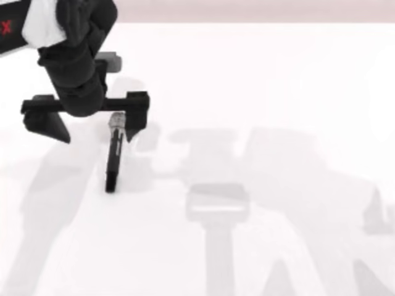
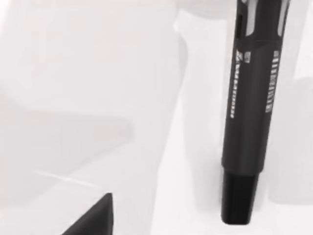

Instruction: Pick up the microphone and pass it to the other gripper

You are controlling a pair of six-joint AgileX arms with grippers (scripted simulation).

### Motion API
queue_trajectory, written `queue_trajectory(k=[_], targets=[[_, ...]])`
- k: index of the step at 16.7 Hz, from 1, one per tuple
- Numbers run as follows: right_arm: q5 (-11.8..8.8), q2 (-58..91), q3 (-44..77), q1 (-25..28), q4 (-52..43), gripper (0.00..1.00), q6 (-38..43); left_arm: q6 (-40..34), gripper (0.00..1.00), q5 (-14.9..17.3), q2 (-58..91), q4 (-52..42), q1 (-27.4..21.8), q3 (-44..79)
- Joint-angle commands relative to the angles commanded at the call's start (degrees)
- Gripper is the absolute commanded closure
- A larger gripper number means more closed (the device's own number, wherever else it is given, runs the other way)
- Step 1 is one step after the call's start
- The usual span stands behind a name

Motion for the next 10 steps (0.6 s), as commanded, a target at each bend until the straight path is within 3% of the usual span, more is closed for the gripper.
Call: queue_trajectory(k=[3,10], targets=[[0.0,0.0,0.0,0.0,0.0,0.0,0.0,0.1,0.0,0.0,1.2,2.3,-0.1,-1.2],[0.0,0.0,0.0,0.0,0.0,0.0,0.0,0.2,0.0,0.1,9.1,17.7,-0.2,-8.5]])
